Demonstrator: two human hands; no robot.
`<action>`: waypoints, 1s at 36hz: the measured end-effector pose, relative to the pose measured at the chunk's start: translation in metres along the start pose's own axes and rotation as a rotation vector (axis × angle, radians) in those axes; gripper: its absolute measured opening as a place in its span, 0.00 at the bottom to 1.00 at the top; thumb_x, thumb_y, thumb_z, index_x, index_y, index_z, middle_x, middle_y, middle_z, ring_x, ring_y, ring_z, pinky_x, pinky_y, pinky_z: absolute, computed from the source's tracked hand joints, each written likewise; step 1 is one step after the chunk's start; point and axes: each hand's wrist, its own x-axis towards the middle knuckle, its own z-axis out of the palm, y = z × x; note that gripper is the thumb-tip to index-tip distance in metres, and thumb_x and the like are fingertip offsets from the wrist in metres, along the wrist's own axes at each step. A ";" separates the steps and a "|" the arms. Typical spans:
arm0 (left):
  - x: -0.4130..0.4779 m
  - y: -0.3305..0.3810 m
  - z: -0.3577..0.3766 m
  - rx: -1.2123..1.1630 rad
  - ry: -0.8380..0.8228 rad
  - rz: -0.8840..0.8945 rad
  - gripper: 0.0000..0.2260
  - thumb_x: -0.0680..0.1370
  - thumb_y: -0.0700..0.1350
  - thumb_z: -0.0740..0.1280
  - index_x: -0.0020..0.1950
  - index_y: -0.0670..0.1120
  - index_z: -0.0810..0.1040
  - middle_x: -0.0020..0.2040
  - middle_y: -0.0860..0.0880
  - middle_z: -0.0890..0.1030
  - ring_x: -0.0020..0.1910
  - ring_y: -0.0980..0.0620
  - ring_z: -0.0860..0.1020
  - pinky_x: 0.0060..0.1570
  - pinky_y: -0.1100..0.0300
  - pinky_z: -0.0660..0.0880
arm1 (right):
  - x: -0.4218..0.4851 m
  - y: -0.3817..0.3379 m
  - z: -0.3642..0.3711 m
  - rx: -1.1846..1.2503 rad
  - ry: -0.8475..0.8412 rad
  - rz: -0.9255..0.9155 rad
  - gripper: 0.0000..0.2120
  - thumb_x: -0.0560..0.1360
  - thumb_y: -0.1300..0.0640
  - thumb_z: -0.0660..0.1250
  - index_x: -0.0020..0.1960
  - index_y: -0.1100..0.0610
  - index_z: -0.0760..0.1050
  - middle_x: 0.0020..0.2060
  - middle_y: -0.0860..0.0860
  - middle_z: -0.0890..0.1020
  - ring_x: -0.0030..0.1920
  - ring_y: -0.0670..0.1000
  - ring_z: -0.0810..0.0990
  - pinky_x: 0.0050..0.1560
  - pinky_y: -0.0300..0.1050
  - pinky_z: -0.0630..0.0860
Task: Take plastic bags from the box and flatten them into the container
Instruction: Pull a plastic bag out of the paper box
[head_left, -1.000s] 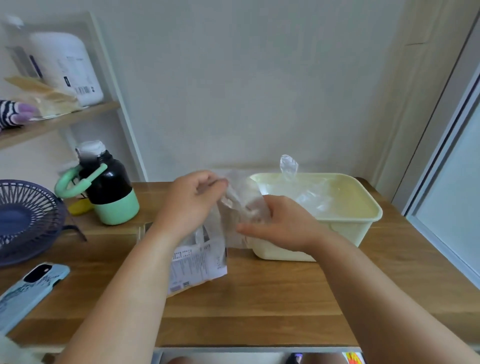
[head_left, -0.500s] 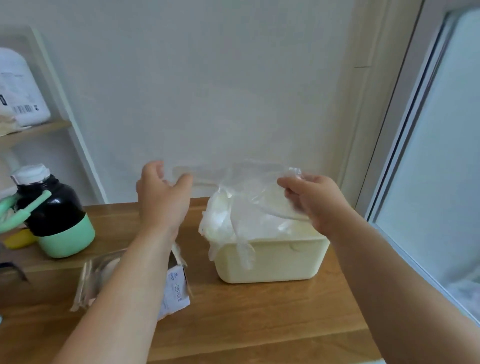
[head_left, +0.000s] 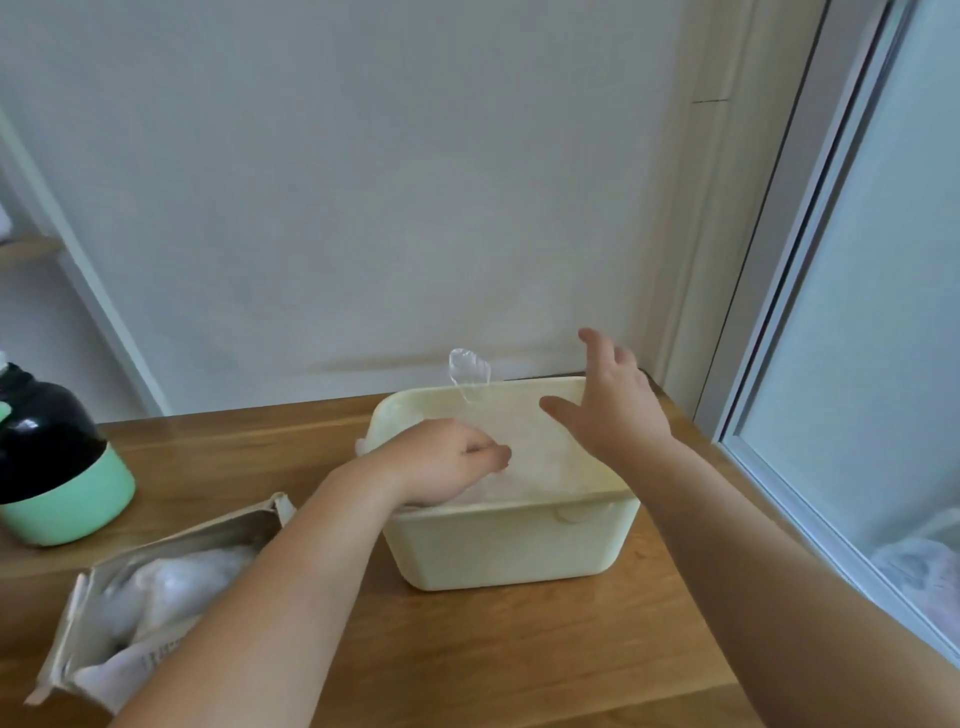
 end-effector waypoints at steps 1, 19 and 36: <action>0.002 0.000 0.001 -0.018 -0.008 0.001 0.17 0.78 0.65 0.55 0.56 0.60 0.80 0.60 0.59 0.79 0.61 0.55 0.74 0.65 0.55 0.67 | -0.002 -0.001 0.000 -0.087 0.036 -0.056 0.33 0.76 0.48 0.67 0.75 0.52 0.54 0.67 0.55 0.67 0.66 0.58 0.68 0.62 0.48 0.64; 0.026 -0.005 0.005 0.381 -0.214 -0.087 0.32 0.77 0.42 0.64 0.78 0.54 0.55 0.75 0.48 0.60 0.68 0.44 0.68 0.63 0.51 0.72 | 0.010 -0.004 0.029 -0.374 -0.800 -0.116 0.35 0.77 0.59 0.63 0.78 0.52 0.49 0.74 0.52 0.63 0.72 0.54 0.64 0.69 0.46 0.63; -0.044 -0.023 -0.025 -0.106 0.465 0.083 0.05 0.78 0.48 0.67 0.52 0.56 0.81 0.47 0.63 0.79 0.49 0.63 0.77 0.45 0.76 0.66 | -0.018 -0.030 -0.009 0.006 -0.213 -0.194 0.17 0.77 0.57 0.62 0.65 0.53 0.72 0.58 0.47 0.78 0.58 0.48 0.76 0.51 0.35 0.67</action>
